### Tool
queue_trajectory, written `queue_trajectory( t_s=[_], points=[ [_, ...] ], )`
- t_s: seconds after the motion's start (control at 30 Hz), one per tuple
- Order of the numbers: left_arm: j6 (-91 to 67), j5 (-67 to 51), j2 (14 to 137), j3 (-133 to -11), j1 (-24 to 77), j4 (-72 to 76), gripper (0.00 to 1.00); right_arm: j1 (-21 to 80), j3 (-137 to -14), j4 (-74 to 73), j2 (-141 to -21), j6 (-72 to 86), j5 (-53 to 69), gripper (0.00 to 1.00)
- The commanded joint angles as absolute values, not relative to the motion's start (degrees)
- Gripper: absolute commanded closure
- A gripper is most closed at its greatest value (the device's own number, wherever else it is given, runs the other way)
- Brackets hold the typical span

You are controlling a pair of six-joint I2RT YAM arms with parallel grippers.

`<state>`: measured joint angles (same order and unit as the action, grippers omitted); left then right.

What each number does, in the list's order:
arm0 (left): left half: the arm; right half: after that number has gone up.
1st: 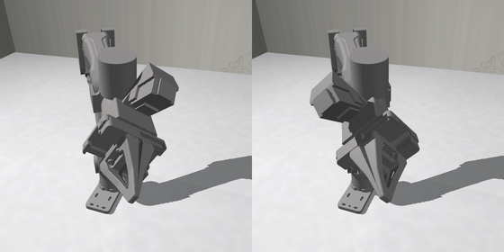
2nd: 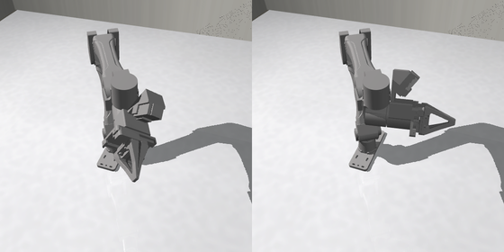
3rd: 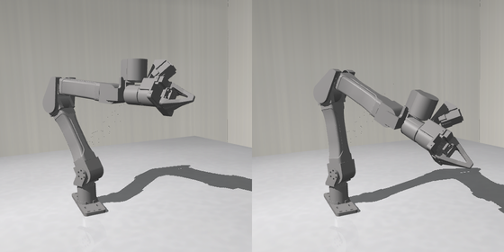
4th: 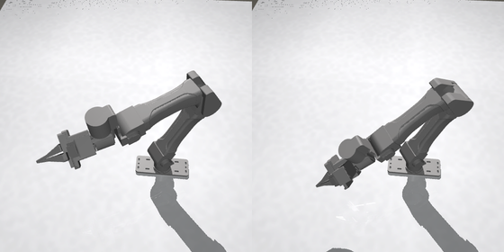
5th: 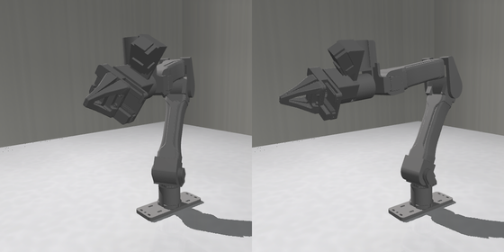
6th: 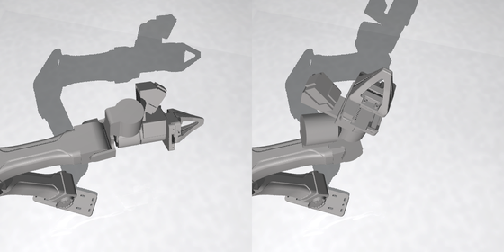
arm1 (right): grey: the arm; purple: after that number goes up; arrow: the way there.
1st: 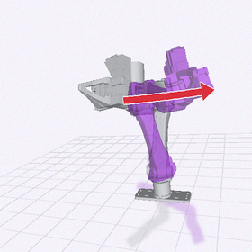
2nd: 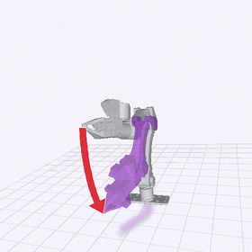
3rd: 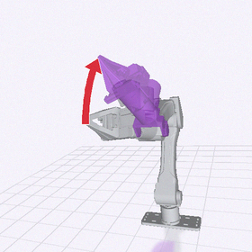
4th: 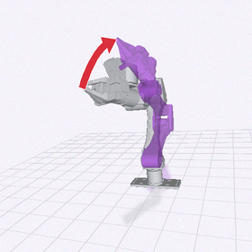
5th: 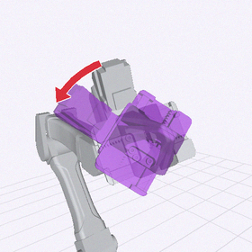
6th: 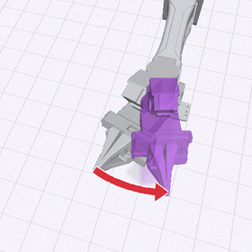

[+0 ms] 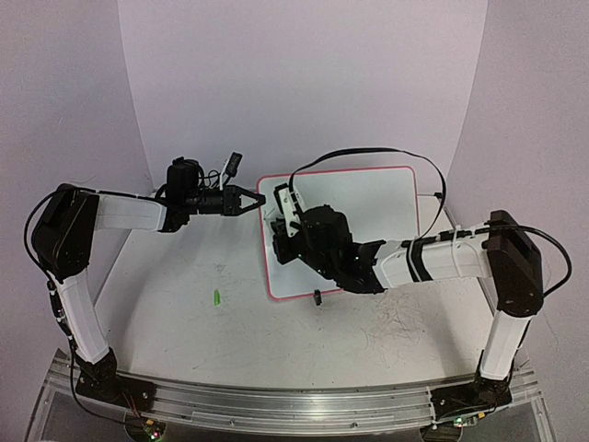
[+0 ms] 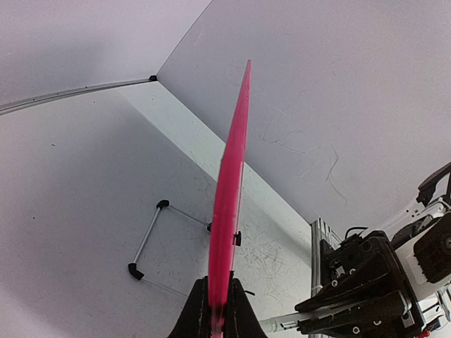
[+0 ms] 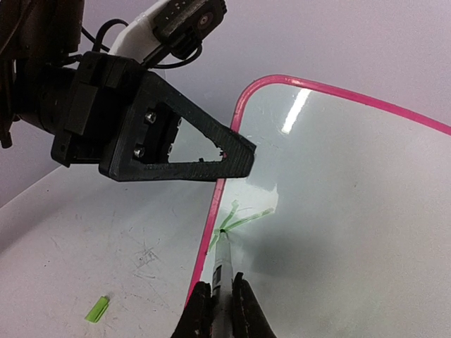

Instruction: Write a sentence on the whiteboard

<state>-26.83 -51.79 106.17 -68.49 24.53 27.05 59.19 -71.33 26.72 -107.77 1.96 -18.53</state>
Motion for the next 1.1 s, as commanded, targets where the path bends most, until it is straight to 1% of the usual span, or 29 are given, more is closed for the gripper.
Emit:
queue_trajectory(
  t_s=[0.0, 0.33, 0.5, 0.63, 1.07],
  points=[
    [-26.5, -51.9, 103.7, -68.5, 24.3, 29.2, 1.0, 58.6, -69.0, 26.2, -106.2, 3.4, -22.7, 1.0],
    [-26.5, -51.9, 103.8, -68.4, 24.3, 29.2, 1.0, 58.5, -66.8, 26.1, -104.8, 3.7, -23.8, 1.0],
    [-26.4, -51.8, 103.8, -68.3, 24.3, 29.2, 1.0, 58.5, -68.2, 26.3, -103.0, 3.4, -19.1, 1.0],
    [-26.4, -51.8, 103.9, -68.4, 24.3, 29.2, 1.0, 58.5, -66.9, 28.1, -100.8, 2.9, -17.0, 1.0],
    [-26.3, -51.9, 103.5, -68.2, 24.3, 29.2, 1.0, 57.9, -67.8, 29.2, -104.3, 2.5, -19.6, 1.0]
  ],
)
